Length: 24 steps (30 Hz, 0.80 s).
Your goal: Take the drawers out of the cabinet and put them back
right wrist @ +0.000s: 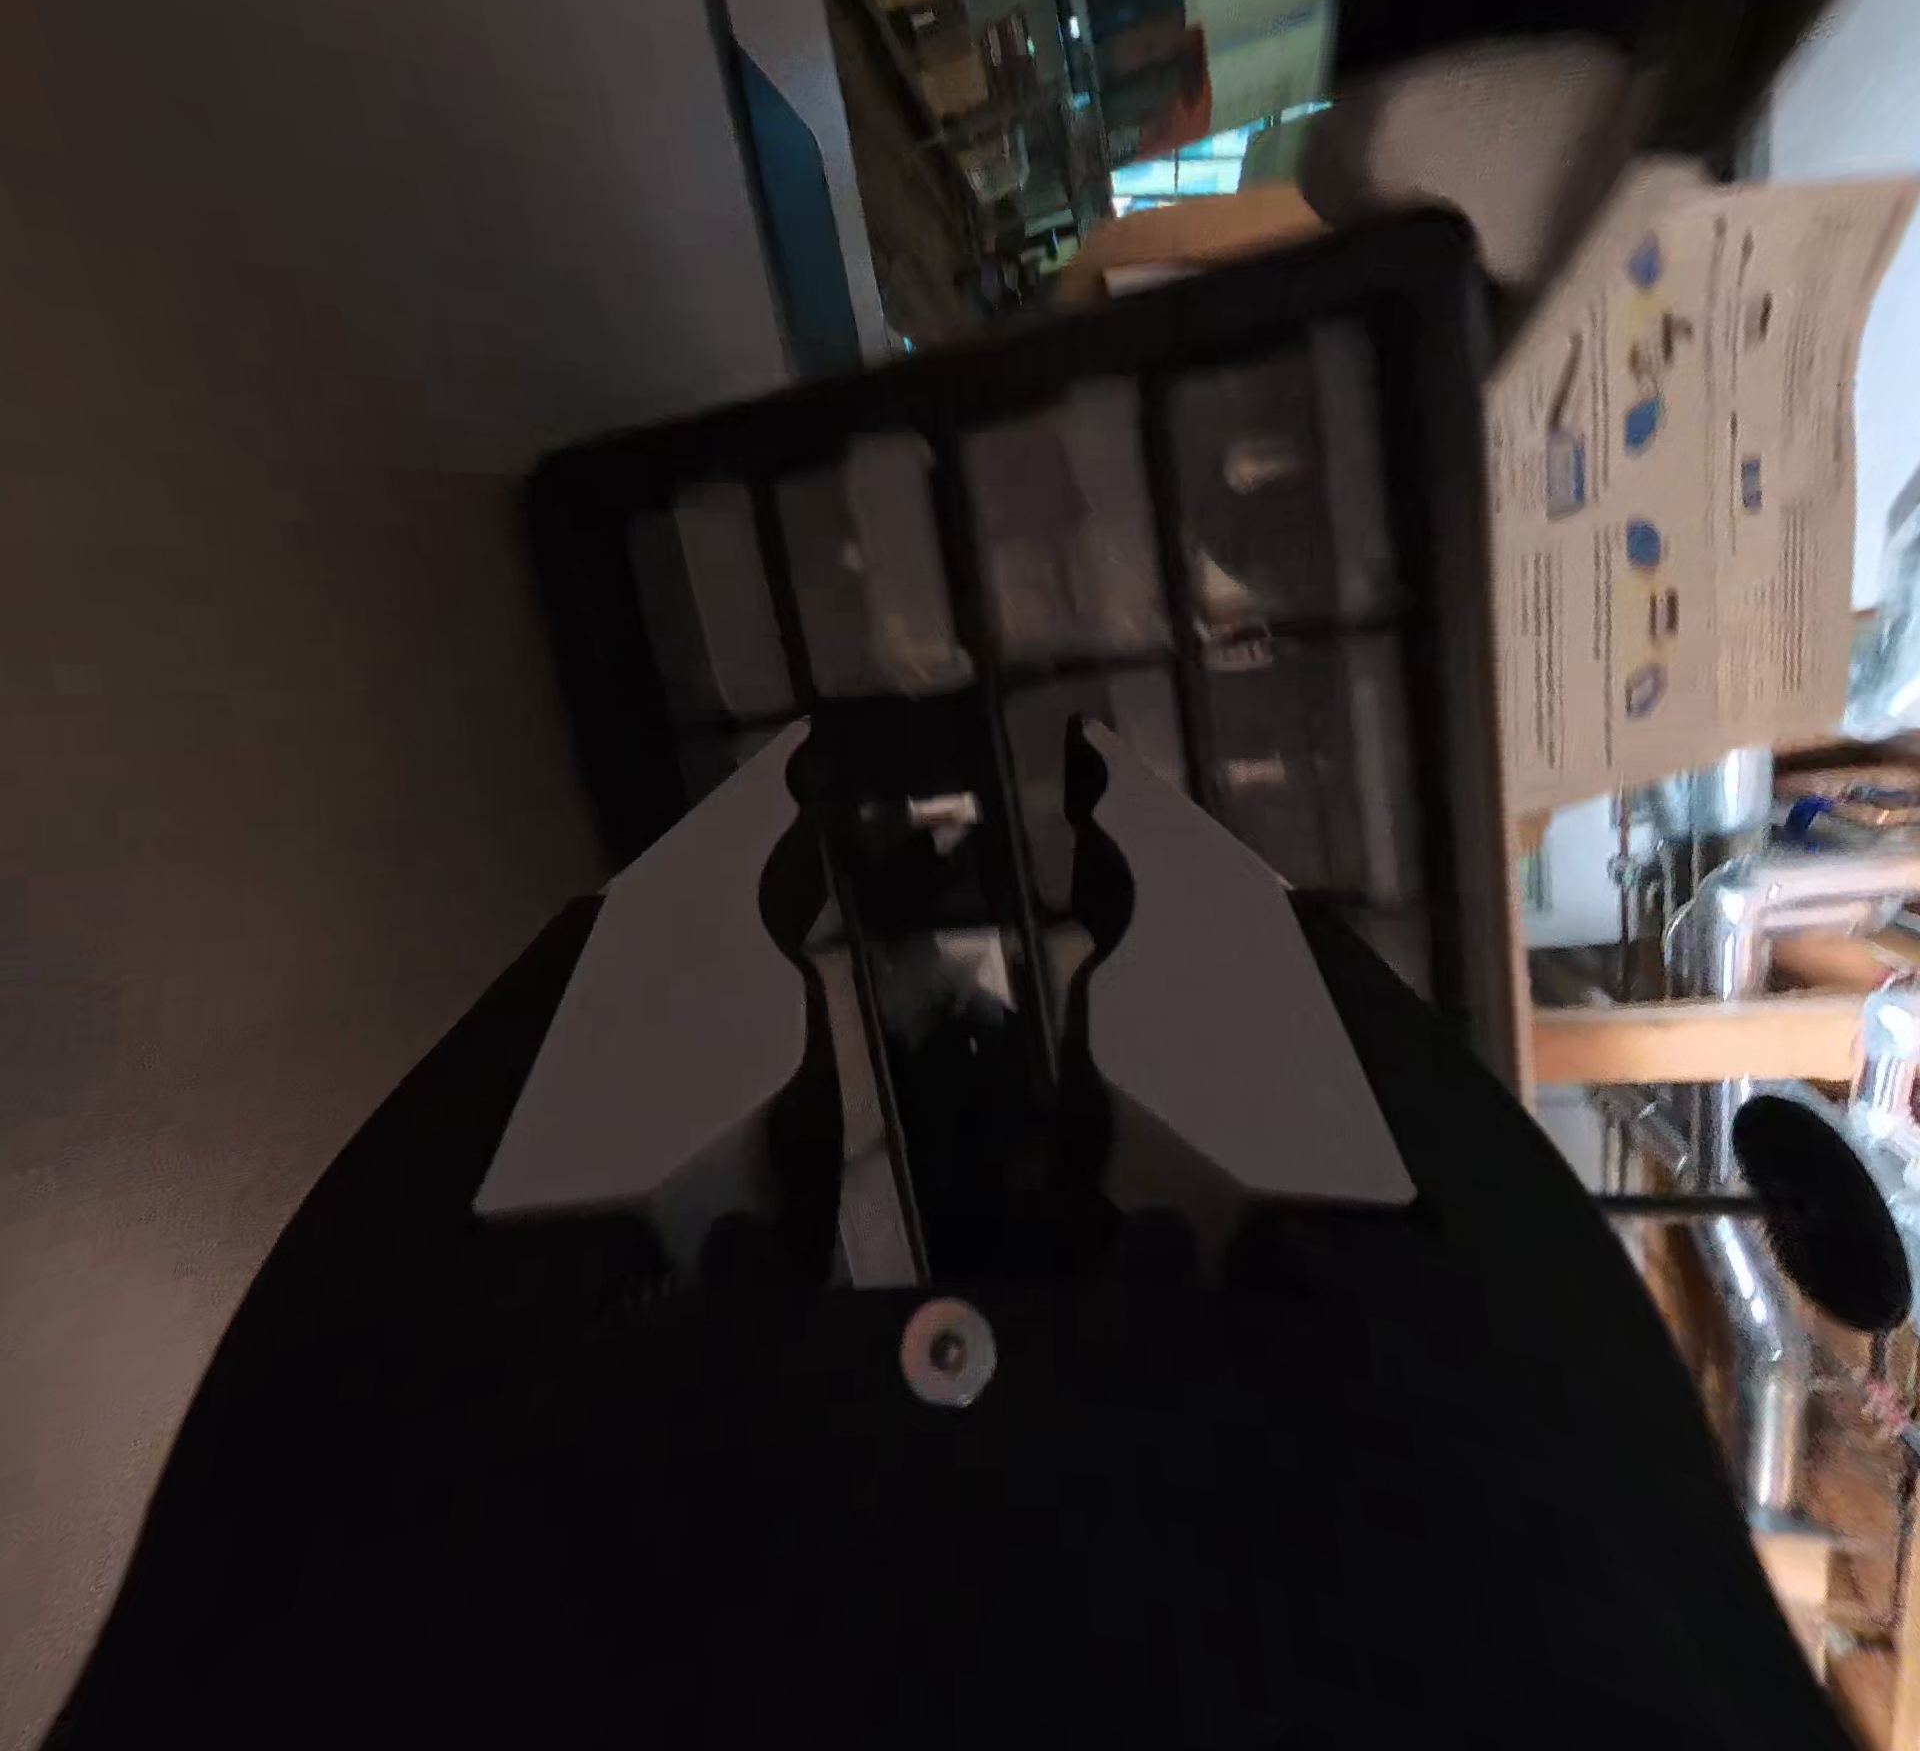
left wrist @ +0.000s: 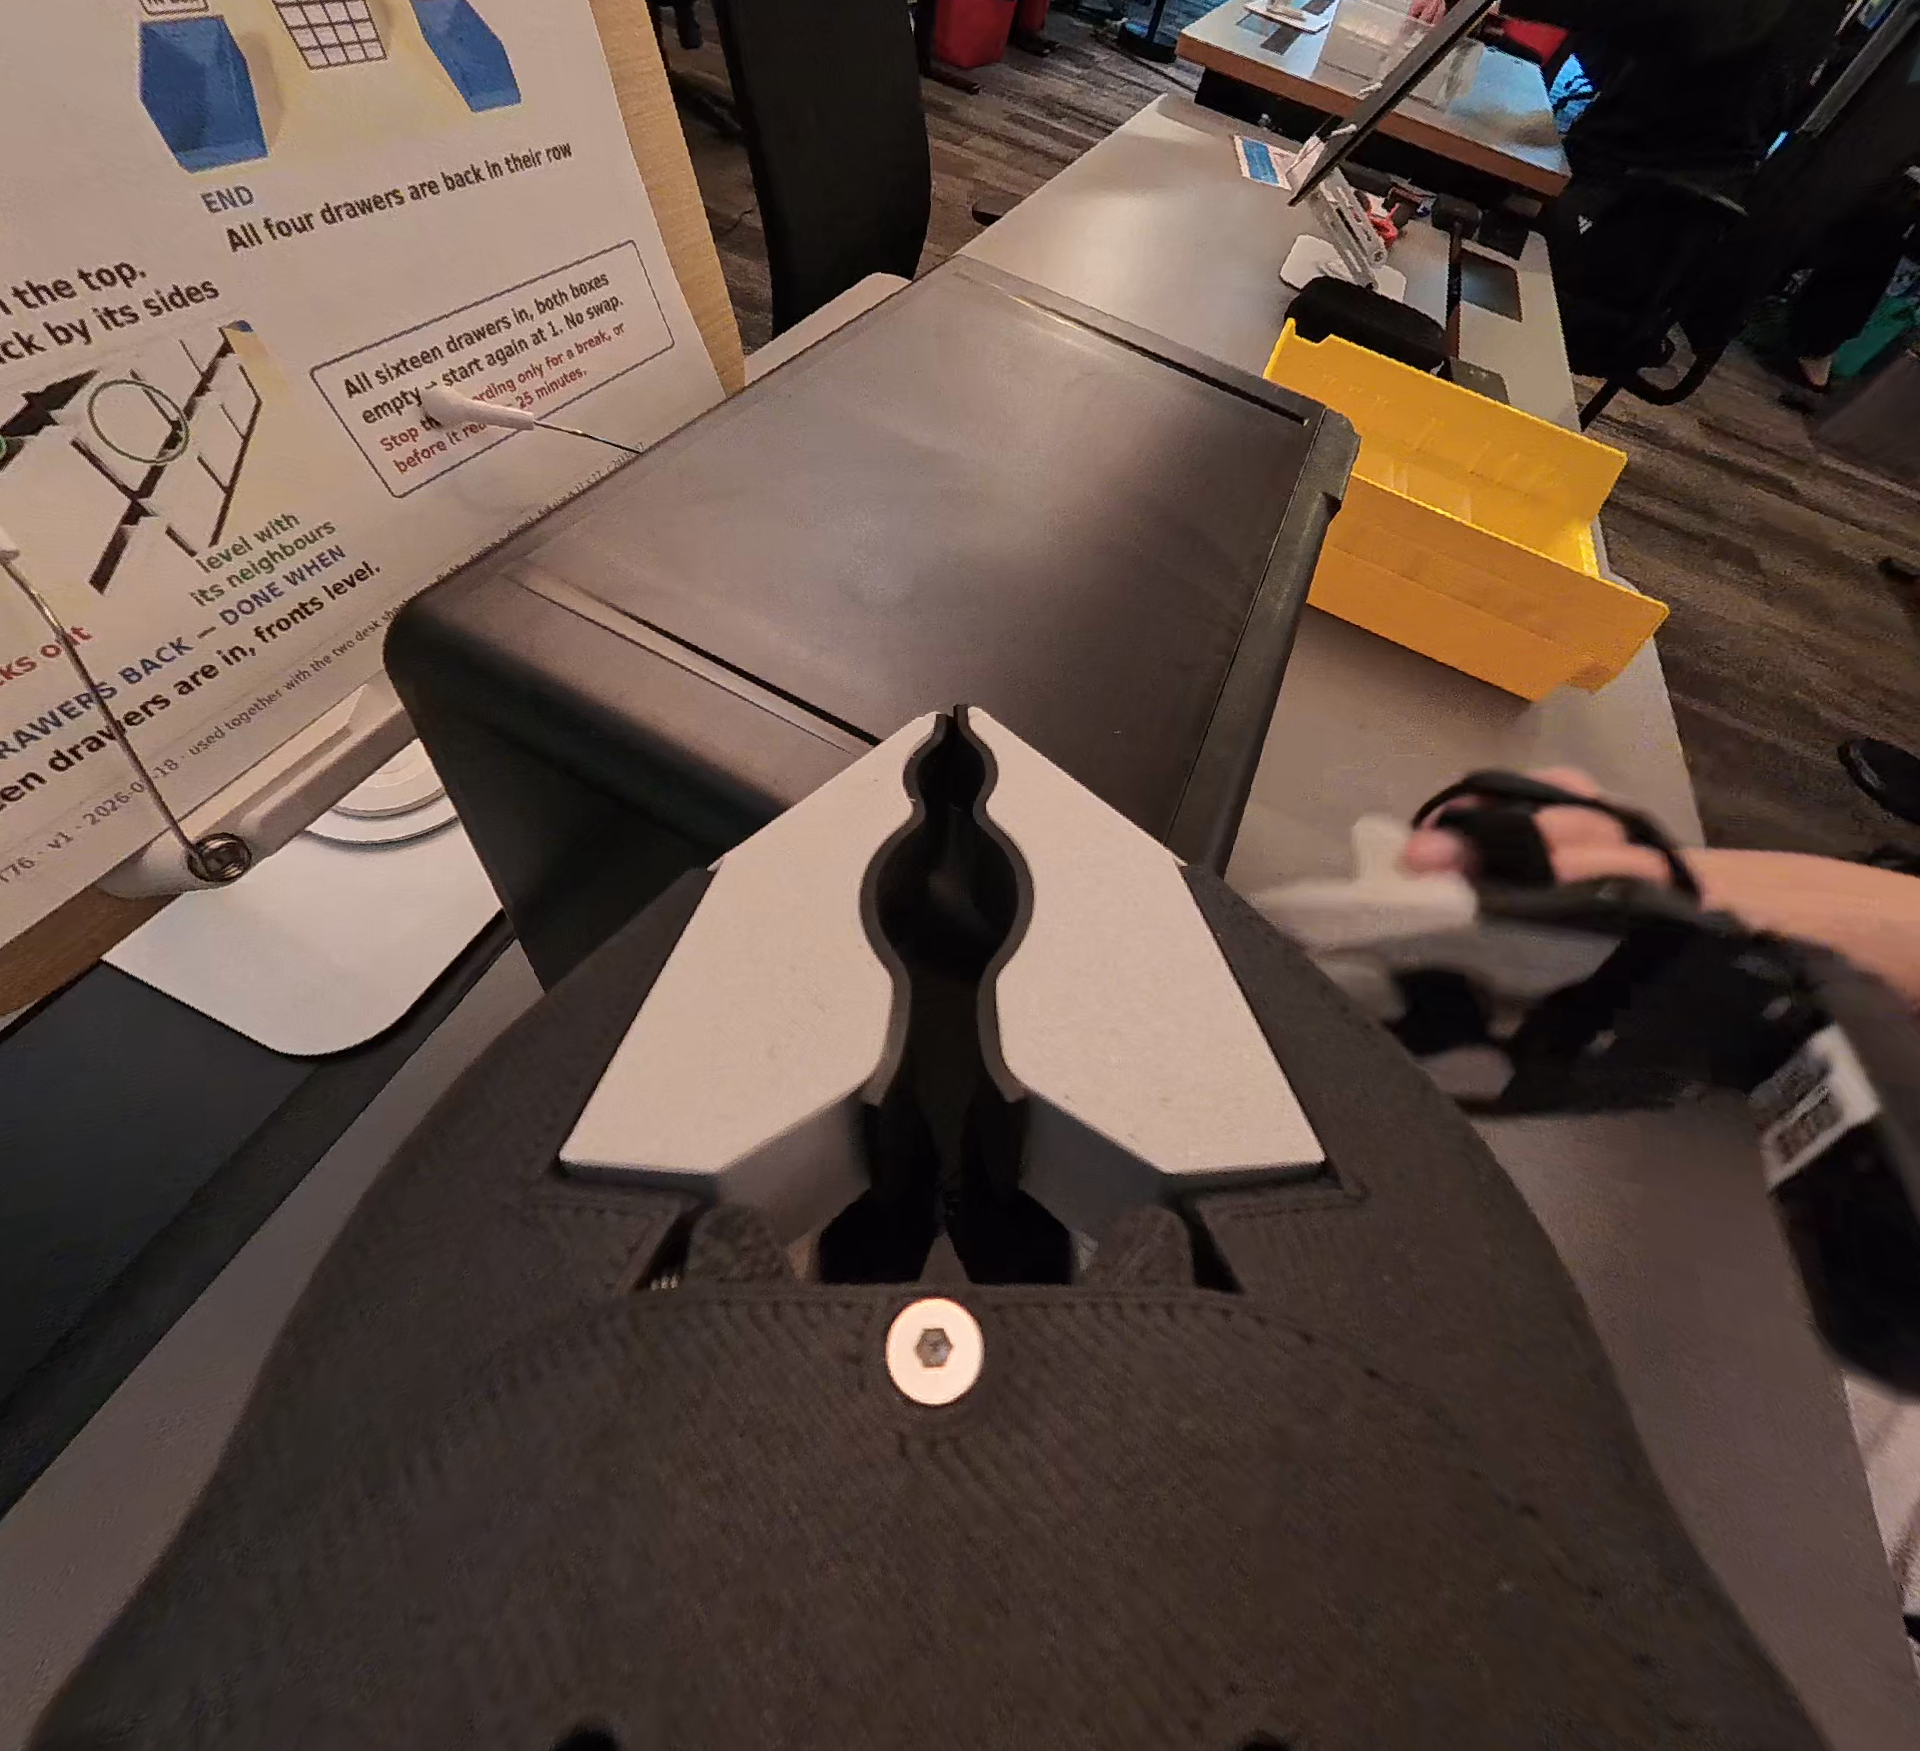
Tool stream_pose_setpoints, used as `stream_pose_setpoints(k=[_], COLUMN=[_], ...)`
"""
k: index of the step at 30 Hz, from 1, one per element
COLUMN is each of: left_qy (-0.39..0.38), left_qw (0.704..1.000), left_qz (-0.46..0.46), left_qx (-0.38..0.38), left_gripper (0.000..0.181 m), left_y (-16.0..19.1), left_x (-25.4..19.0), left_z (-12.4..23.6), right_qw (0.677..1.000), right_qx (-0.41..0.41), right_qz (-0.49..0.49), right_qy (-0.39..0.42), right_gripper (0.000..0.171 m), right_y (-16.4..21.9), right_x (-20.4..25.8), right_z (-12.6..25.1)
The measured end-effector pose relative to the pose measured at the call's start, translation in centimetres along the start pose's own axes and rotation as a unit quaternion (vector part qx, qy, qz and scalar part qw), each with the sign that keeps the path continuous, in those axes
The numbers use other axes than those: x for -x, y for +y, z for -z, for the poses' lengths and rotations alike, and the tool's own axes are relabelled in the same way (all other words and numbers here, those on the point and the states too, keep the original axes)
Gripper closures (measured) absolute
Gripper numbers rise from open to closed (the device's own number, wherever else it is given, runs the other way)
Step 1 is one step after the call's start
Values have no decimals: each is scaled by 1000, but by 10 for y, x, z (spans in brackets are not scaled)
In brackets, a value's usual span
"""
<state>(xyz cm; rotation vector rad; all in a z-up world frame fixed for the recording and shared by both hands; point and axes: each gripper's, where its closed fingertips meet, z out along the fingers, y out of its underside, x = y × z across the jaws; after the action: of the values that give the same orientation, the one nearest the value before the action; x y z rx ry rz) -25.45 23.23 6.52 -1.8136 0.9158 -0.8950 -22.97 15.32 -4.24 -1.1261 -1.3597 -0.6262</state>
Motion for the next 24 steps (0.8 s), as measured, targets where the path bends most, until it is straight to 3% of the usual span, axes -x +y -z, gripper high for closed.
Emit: stream_pose_setpoints(k=[5,9,24], left_qy=[3,6,3], left_qw=[1000,1000,1000], left_qz=[0,1,-3], left_qx=[-1,-2,0], left_gripper=[181,181,181], left_y=[0,0,0], left_x=[0,0,-1], left_z=[0,0,0], right_qw=[996,996,998], right_qx=[16,20,43], right_qz=[80,70,31], right_qy=[34,56,-29], right_gripper=[142,158,156], right_y=[-13,-17,-25], right_x=[15,7,15], right_z=[-42,-47,-15])
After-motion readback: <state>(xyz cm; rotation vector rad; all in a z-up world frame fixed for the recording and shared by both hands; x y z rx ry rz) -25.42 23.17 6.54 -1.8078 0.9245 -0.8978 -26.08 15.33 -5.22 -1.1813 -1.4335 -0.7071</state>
